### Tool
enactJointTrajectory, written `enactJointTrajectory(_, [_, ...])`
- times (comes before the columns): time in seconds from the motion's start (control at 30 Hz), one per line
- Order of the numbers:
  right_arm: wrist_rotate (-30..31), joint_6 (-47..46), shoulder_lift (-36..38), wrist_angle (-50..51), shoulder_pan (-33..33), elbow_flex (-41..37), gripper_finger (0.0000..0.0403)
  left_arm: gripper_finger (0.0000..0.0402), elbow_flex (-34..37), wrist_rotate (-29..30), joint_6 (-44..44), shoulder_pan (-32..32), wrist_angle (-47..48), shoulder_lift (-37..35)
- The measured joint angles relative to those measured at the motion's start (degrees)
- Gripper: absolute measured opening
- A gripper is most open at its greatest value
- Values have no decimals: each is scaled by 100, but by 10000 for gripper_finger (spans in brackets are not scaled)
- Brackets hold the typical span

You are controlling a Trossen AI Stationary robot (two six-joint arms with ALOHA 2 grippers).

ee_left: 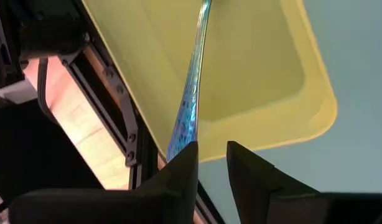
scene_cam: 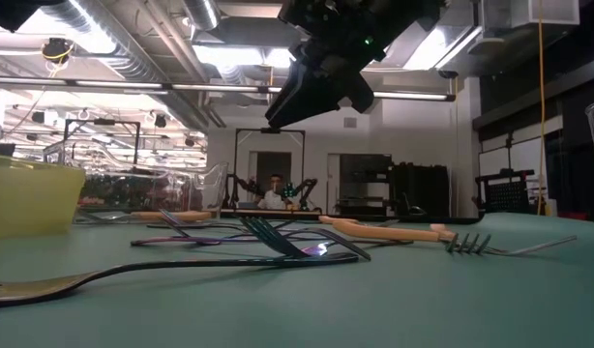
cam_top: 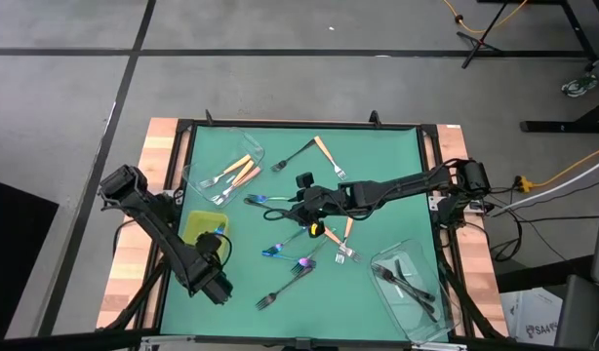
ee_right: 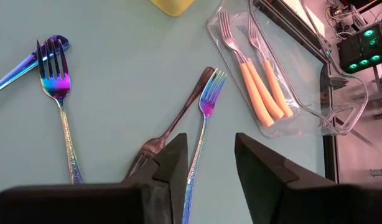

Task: Sort silverware by color (type)
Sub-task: Put the orange fork in the top transparent bin

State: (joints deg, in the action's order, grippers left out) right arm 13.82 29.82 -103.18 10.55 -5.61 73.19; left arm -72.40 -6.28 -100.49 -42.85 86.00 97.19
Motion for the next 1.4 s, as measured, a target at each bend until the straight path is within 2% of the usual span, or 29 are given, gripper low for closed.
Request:
enactJointTrajectory(0.2, [-1, -2, 0, 0, 0, 0, 124, 77, 0, 532, 0, 6, -21, 0])
enactJointTrajectory(0.5, [-12, 6, 0, -2, 33, 0, 124, 77, 0, 732, 28, 9, -172, 0])
enactJointTrajectory(0.83, [-146, -227, 0, 6, 234, 0, 124, 77, 0, 614, 102, 202, -310, -20])
enactJointTrajectory(1.03, [-143, -400, 0, 189, 238, 0, 124, 77, 0, 75, 669, 432, -326, -20])
enactJointTrajectory(1.4, [-144, -404, 28, 1044, 225, 0, 124, 77, 0, 104, 1705, 829, -890, -20])
